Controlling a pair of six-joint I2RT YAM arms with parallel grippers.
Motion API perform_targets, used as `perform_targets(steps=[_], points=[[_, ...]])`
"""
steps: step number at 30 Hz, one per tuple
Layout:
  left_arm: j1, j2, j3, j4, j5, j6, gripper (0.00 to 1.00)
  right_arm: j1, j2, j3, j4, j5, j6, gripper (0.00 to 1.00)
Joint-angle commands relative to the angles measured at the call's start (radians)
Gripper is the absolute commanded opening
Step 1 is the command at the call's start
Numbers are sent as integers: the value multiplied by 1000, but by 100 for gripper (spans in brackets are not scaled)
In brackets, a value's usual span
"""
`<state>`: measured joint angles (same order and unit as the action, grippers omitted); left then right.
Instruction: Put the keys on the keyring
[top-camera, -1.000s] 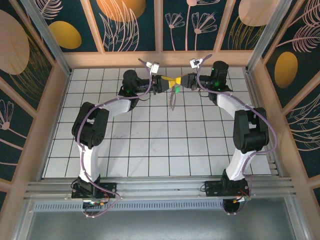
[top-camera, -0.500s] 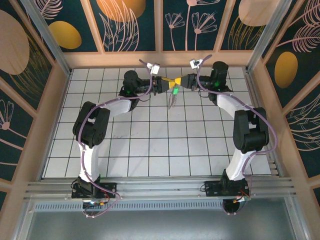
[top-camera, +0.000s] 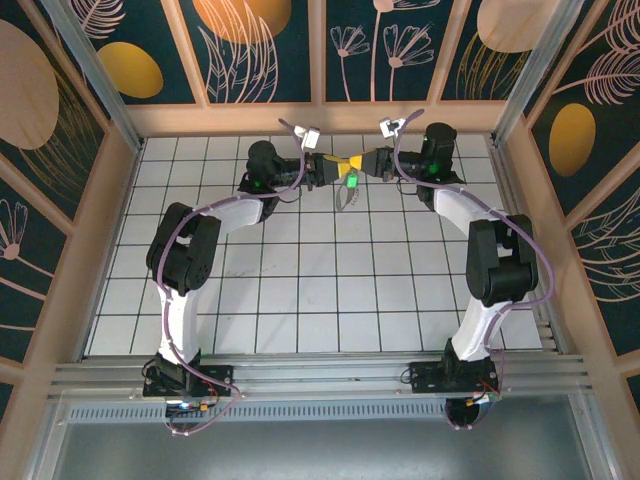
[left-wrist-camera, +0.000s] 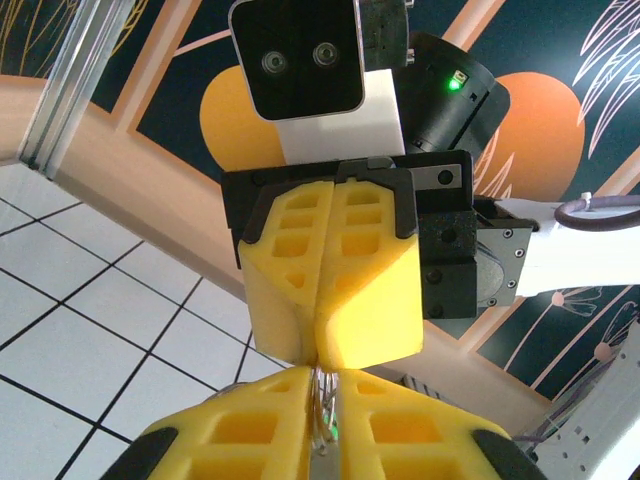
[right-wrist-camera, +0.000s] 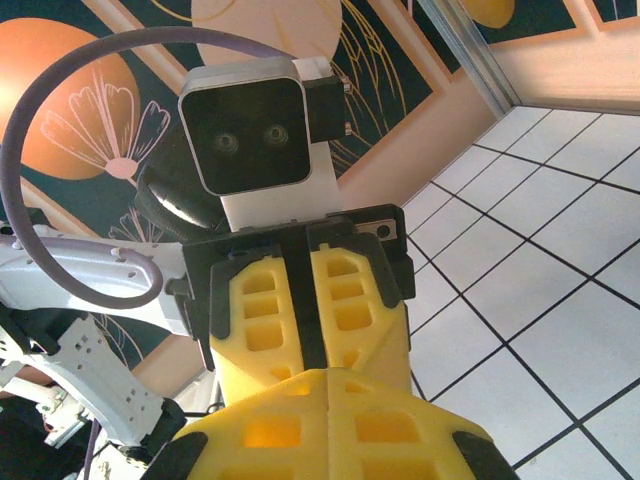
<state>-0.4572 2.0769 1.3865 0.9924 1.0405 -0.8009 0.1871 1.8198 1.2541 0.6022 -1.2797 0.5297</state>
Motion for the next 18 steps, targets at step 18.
perform_targets(steps=[18], points=[[-14, 3, 29, 103, -30, -44, 26, 26, -7, 24, -44, -26, -62, 0]])
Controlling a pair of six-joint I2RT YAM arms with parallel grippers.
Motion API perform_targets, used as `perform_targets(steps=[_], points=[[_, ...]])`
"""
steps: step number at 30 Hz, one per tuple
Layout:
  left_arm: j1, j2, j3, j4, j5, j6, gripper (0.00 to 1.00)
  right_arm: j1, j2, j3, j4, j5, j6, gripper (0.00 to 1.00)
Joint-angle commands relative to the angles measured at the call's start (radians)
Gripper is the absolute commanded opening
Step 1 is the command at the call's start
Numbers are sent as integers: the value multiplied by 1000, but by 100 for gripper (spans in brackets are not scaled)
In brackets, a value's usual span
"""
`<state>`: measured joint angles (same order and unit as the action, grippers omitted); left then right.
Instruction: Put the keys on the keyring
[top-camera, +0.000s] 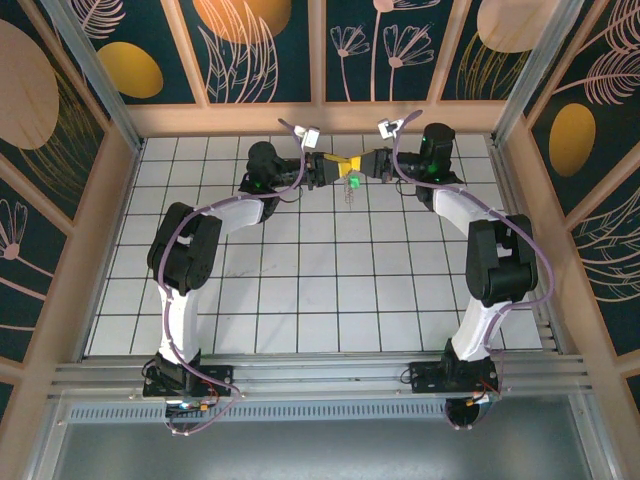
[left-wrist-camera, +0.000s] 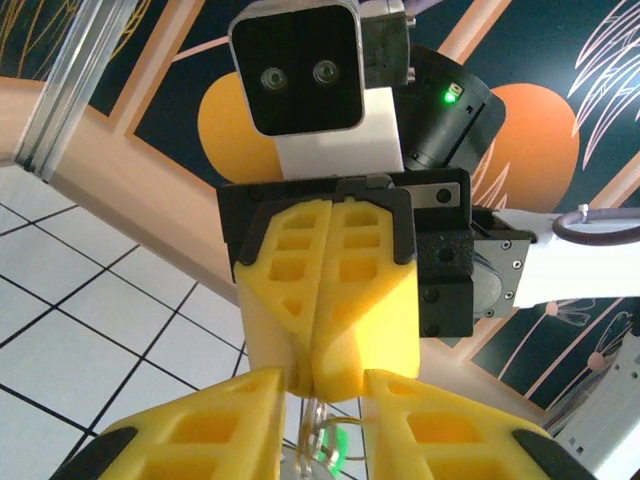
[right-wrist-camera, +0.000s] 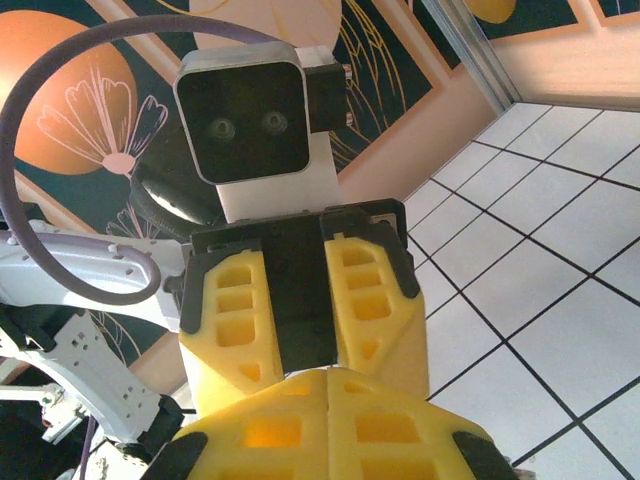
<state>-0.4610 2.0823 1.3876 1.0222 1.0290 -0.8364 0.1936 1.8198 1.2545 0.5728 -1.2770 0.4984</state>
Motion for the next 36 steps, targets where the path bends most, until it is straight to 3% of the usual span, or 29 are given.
perform_targets(steps=[1, 9, 18, 19, 22, 24, 36], points=[[-10, -2, 29, 76, -17, -9, 20, 18, -9, 23, -19, -26, -33, 0], [-10, -8, 4, 88, -7, -8, 0, 12, -12, 25, -33, -9, -45, 0], [-11, -27, -27, 128, -4, -5, 0, 7, -8, 20, 18, -1, 5, 0], [-12, -29, -31, 132, -8, -5, 0, 5, -12, 19, 28, 9, 15, 4], [-11, -43, -52, 149, -36, -6, 0, -3, -32, 4, 85, 46, 66, 28], [-11, -53, -66, 172, -51, -13, 0, -17, -55, -15, 138, 73, 106, 34], [-12, -75, -110, 341, -145, -146, 0, -80, -183, -265, 428, 176, 257, 42]])
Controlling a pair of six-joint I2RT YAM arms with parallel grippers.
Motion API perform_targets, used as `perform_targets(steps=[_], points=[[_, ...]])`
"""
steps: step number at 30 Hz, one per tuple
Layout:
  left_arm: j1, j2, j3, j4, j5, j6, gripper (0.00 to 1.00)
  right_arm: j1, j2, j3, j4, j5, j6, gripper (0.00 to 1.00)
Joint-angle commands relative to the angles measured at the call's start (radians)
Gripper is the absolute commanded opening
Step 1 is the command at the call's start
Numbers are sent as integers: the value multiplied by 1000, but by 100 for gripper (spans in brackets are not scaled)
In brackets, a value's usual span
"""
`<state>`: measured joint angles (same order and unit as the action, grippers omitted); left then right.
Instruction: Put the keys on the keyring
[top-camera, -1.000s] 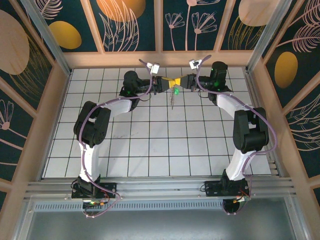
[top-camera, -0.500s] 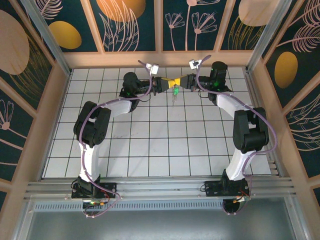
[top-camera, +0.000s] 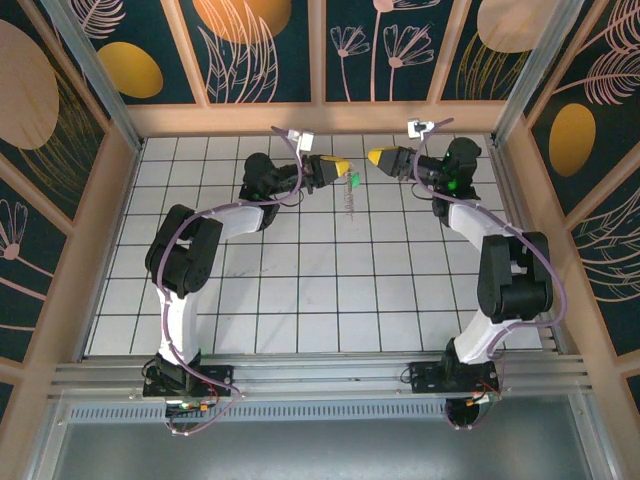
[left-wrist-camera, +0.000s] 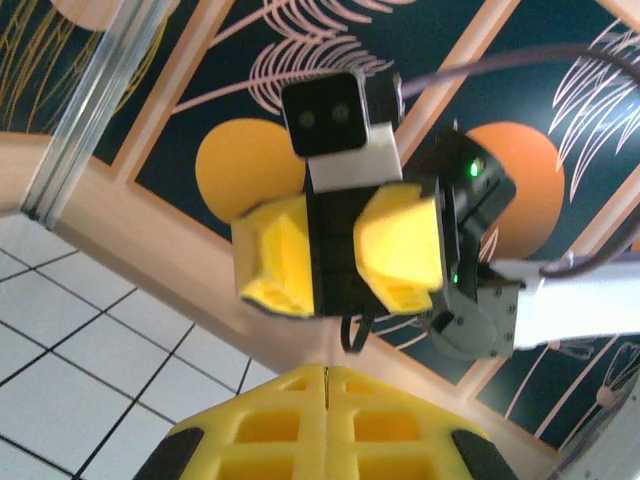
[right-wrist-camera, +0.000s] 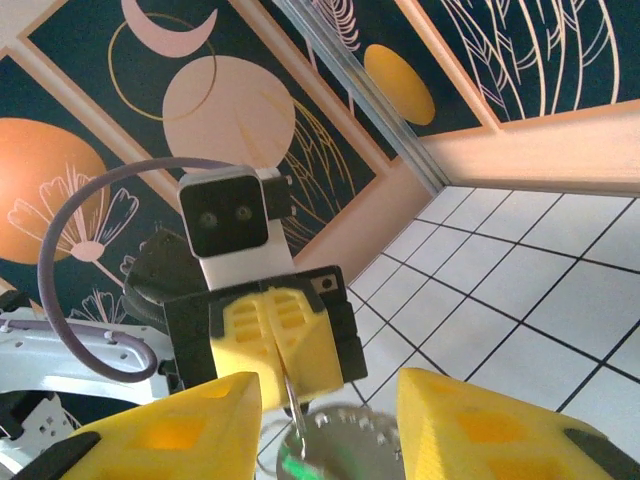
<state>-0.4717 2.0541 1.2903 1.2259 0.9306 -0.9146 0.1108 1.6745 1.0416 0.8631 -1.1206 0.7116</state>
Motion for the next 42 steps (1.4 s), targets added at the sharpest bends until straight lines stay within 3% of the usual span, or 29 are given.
perform_targets(steps=[1, 13, 34, 38, 42], points=[[-1, -44, -18, 165, -59, -89, 0, 3, -41, -72, 159, 21, 47, 43], [-4, -8, -44, 369, -137, -252, 0, 27, -22, -112, 317, -2, 58, 54], [-19, 2, -23, 351, -147, -251, 0, 114, 83, 8, 376, -11, 84, 53], [-19, 2, -19, 345, -150, -246, 0, 129, 85, 4, 369, -24, 76, 46], [-19, 0, -16, 339, -151, -242, 0, 132, 77, -19, 356, -22, 60, 15]])
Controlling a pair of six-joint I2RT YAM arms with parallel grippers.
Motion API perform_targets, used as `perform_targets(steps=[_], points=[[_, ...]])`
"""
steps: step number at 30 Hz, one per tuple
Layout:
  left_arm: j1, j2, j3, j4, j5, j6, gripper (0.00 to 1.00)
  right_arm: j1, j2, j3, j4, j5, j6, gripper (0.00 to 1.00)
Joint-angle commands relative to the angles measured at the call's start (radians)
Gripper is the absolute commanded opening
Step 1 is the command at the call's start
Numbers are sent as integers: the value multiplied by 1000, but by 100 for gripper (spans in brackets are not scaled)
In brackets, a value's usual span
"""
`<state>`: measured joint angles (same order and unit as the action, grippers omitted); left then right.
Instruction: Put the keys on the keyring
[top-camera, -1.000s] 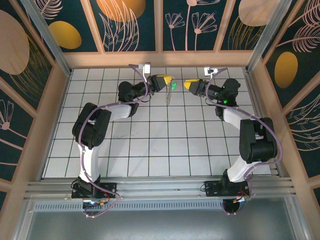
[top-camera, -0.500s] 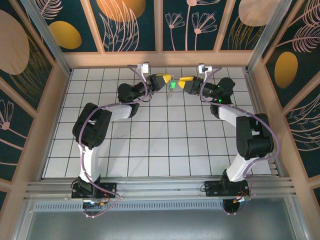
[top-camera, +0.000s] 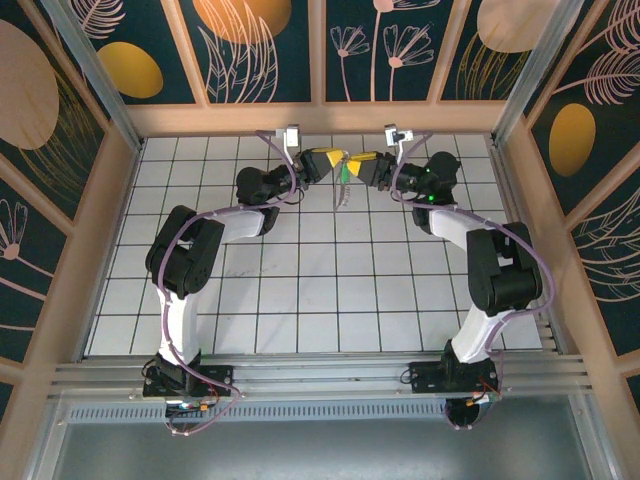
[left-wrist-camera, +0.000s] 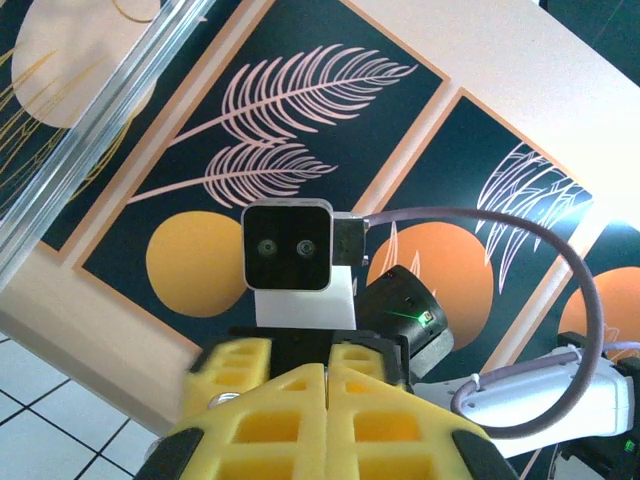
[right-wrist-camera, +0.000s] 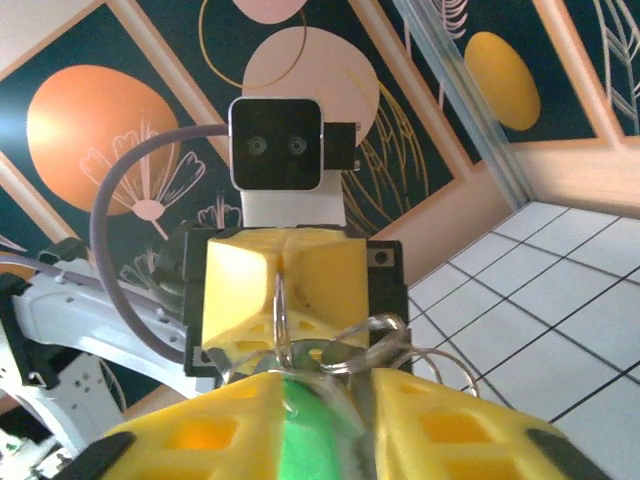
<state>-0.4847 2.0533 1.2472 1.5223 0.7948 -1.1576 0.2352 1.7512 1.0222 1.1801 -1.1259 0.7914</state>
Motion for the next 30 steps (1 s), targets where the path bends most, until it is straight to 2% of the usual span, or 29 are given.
perform_targets(steps=[1, 2, 10, 18, 22, 23, 27, 30], points=[[-6, 2, 28, 42, -17, 2, 0, 7, -1, -5, 39, -18, -22, 7], [-6, -1, 29, 41, -19, 5, 0, 8, -4, -8, 32, -18, -26, 0], [-6, -10, 29, 30, -23, 21, 0, 20, -22, -43, 2, -17, -46, 0], [-8, -6, 25, 42, -25, 11, 0, 83, 13, 22, -52, 0, -65, 0], [-8, -12, 18, 42, -25, 12, 0, 75, 4, 19, -118, 21, -103, 0], [-8, -13, 17, 42, -25, 12, 0, 65, -5, 2, -114, 30, -99, 2], [-9, -16, 15, 42, -26, 14, 0, 17, -52, -71, -71, 51, -63, 27], [-8, -15, 21, 40, -25, 13, 0, -9, -101, -128, -89, 63, -80, 35]])
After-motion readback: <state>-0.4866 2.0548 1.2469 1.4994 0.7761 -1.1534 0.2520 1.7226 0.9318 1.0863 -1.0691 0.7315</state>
